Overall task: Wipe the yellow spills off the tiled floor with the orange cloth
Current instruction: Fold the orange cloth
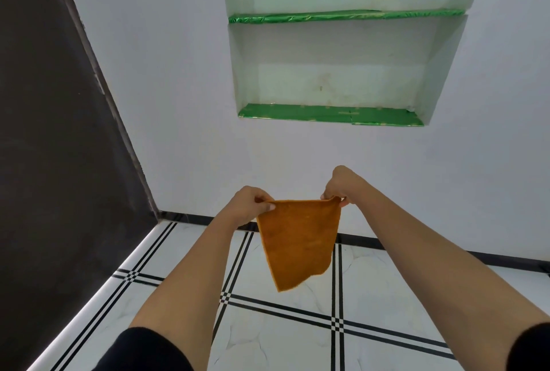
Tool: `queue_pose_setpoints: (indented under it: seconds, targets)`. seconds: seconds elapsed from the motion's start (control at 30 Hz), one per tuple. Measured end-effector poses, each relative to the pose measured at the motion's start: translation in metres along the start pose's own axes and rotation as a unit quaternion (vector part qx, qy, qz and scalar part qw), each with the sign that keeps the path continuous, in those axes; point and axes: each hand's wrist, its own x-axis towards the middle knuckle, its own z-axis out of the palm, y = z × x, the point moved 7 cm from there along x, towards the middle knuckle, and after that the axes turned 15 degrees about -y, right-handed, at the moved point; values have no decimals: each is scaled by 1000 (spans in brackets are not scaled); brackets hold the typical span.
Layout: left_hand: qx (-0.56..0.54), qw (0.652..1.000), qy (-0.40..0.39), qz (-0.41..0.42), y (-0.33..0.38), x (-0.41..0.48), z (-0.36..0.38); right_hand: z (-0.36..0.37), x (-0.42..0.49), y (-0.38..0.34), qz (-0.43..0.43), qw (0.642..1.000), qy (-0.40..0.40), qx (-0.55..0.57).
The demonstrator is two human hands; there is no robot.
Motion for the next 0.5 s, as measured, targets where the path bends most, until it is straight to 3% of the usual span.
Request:
queue_pose_setpoints:
  seconds: [0.1, 0.17, 0.23, 0.33, 0.5]
  targets:
    - [-90, 995, 35, 37, 8, -3, -6, -5, 0, -2, -5, 1000, 26, 6]
    - [-107, 992, 15, 58, 14, -2, -5, -12, -2, -7, -28, 998, 59, -14]
    - [-102, 991, -35, 75, 25, -2, 0, -17, -7, -18, -92, 992, 82, 7]
    - [-84, 990, -72, 86, 39, 0, 6, -16, -24, -35, -210, 971, 46, 109]
    - [-131, 983, 81, 95, 45, 2, -12, -15, -35, -49, -255, 956, -3, 146]
